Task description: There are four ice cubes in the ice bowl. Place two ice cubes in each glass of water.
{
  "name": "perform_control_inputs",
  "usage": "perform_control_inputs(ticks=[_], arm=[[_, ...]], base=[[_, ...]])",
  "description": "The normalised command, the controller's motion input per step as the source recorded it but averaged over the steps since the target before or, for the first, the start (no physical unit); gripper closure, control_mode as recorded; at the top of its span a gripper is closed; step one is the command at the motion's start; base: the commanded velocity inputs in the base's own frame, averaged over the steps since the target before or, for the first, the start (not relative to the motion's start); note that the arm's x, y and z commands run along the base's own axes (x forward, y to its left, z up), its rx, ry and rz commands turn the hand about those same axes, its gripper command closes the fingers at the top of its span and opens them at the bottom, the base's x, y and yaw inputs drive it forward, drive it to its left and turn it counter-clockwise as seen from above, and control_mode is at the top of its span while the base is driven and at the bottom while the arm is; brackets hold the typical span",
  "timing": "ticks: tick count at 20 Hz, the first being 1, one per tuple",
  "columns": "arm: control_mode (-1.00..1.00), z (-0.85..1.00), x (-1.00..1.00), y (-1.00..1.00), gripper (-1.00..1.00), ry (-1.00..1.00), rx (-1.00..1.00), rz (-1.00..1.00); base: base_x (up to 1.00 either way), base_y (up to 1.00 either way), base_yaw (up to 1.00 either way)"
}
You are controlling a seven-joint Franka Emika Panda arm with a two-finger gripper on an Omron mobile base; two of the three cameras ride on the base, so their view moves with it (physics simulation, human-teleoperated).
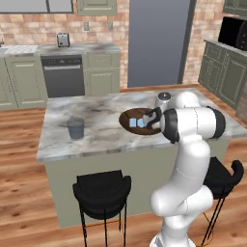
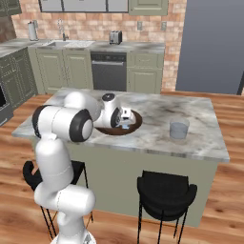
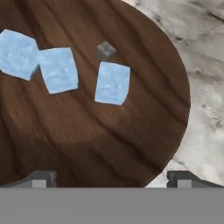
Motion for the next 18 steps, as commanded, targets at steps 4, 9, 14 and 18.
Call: perform_control_inputs(ticks=[4, 9, 14, 18], arm=[[-1.00, -0.18, 0.21, 0.00, -1.00, -0.03, 0.00, 0.00], [-1.00, -0.05, 0.24, 0.00, -1.00, -0.01, 0.00, 0.00], [-1.00, 0.00, 0.30, -0.01, -1.00, -0.01, 0.00, 0.00], [-1.00, -0.05, 0.21, 0.00, -1.00, 0.00, 0.00, 0.00]], base=[[0.00, 0.00, 0.00], [0.00, 0.00, 0.00], [0.00, 0.00, 0.00], [0.00, 0.00, 0.00]])
